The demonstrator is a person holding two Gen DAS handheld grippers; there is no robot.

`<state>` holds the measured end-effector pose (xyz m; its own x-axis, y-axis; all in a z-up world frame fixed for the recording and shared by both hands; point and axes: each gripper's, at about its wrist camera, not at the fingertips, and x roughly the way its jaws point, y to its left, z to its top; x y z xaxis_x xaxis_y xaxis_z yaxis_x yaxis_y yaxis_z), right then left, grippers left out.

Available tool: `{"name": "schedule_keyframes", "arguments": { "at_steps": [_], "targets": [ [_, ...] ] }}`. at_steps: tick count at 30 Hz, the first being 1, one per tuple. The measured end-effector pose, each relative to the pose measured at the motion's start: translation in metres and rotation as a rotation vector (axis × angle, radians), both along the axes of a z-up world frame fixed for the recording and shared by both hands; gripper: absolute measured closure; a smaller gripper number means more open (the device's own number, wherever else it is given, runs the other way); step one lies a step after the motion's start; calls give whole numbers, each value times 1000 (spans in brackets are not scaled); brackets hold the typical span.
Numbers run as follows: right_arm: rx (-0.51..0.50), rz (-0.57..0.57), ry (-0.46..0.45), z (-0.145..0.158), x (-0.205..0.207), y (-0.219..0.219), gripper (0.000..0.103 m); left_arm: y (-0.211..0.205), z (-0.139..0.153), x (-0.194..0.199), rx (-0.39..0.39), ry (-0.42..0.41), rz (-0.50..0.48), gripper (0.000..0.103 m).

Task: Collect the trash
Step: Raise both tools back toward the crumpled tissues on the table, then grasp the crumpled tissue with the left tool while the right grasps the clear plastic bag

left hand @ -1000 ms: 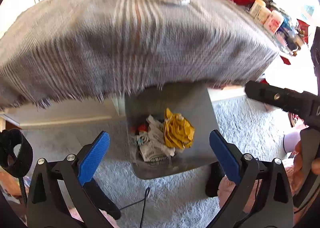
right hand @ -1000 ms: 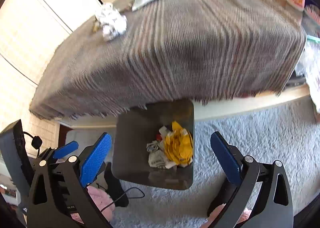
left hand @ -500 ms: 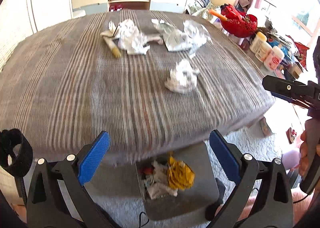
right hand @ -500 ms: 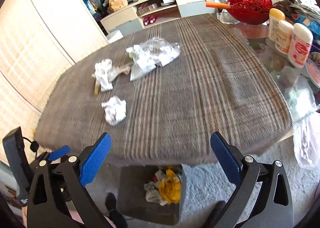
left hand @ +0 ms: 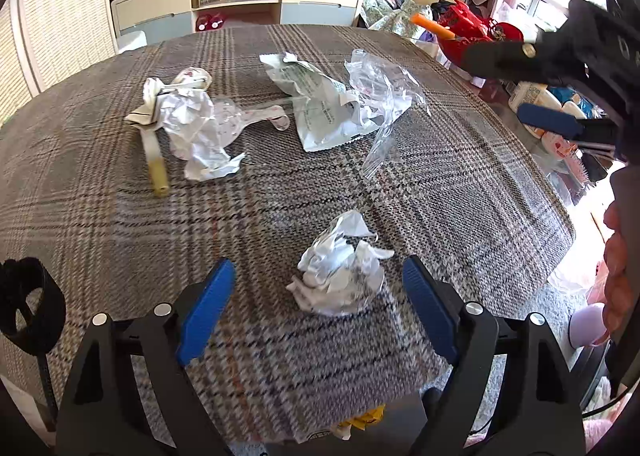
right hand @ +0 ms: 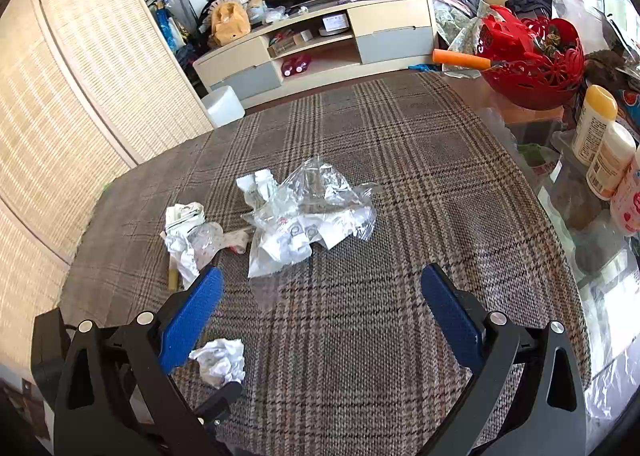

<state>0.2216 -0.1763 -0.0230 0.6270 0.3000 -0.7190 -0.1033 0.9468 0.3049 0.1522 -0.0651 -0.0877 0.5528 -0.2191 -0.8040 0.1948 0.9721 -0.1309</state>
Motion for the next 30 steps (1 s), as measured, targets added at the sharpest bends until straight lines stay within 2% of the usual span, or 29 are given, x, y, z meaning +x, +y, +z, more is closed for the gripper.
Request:
{"name": "schedule_keyframes", "arguments": {
  "at_steps": [2, 3, 4, 5, 7, 10, 17, 23, 26, 30],
  "targets": [
    [20, 0, 7, -4, 9, -1, 3, -3, -4, 6, 1, -1, -4, 23],
    [39, 0, 10, -6, 14, 0, 3, -3, -6, 8, 7, -3, -2, 27],
    [48, 1, 11, -7, 19, 0, 3, -3, -8, 11, 10, -4, -1, 37],
    [42, 2, 6, -7, 24, 2, 3, -3, -9, 15, 20, -12, 4, 41],
    [20, 7, -11, -6, 30, 6, 3, -2, -9, 19, 39, -24, 2, 74],
    [27, 25, -25, -10, 38, 14, 3, 3, -4, 27, 30, -21, -4, 82],
    [36, 94, -47, -12, 50, 36, 4, 31, 10, 40, 39, -56, 54, 85],
    [-28, 100, -26, -23, 60, 44, 4, 47, 9, 48, 39, -40, 73, 85],
    [-25, 98, 13, -37, 67, 42, 14, 49, 6, 49, 37, -31, 73, 85],
    [-7, 82, 19, -43, 69, 36, 38, 49, 5, 50, 31, -28, 67, 85]
  ]
}}
